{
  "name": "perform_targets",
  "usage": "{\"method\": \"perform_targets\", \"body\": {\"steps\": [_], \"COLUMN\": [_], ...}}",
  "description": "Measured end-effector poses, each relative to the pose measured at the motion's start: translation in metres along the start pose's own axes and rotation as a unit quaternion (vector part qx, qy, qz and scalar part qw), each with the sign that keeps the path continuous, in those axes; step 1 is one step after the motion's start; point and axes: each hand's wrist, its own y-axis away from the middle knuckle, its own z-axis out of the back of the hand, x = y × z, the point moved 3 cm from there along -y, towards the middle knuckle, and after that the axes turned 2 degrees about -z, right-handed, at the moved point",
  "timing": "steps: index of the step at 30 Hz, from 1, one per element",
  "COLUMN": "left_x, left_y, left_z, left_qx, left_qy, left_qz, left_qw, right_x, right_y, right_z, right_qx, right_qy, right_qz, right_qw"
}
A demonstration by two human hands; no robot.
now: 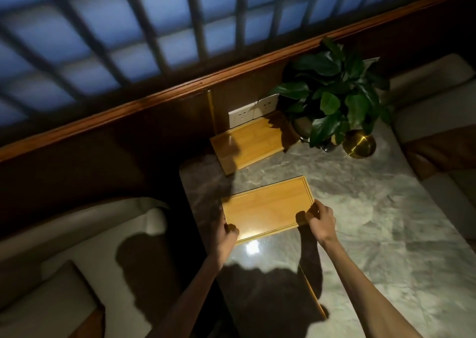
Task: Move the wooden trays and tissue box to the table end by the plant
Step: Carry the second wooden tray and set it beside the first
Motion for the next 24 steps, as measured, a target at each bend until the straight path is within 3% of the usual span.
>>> {"method": "perform_targets", "body": {"steps": [1,3,6,9,15,24], "left_x": [0.004,0.016,0.038,0.046,0.018,-0.018], "left_y": [0.003,0.013,0.023,0.020,-0.017,-0.044], "left_z": [-0.001,-0.007,-0.027,-0.039,-0.056,-0.060], "left_qx": [-0.029,-0.066,-0.009,0.019,0.047,0.059], "left_qy": [-0.075,-0.279,-0.426,-0.435,-0.494,-0.482], "left_qz": [-0.045,-0.153,-0.226,-0.252,-0.220,-0.216], "left_qw": [0.996,0.946,0.876,0.864,0.840,0.847], "right_x": [0.003,0.006,0.003,-0.004,0.018,0.057], "right_y": [0.004,0.020,0.052,0.057,0.008,-0.029], "right_z": [0.000,-0.008,-0.044,-0.062,-0.039,-0.018], "right_qx": [-0.007,-0.028,0.024,0.068,0.057,0.089], "right_qy": [0.026,0.142,0.320,0.362,0.389,0.399], "right_qz": [0.023,0.099,0.177,0.135,0.163,0.155], "right_qw": [0.999,0.985,0.931,0.920,0.905,0.899]}}
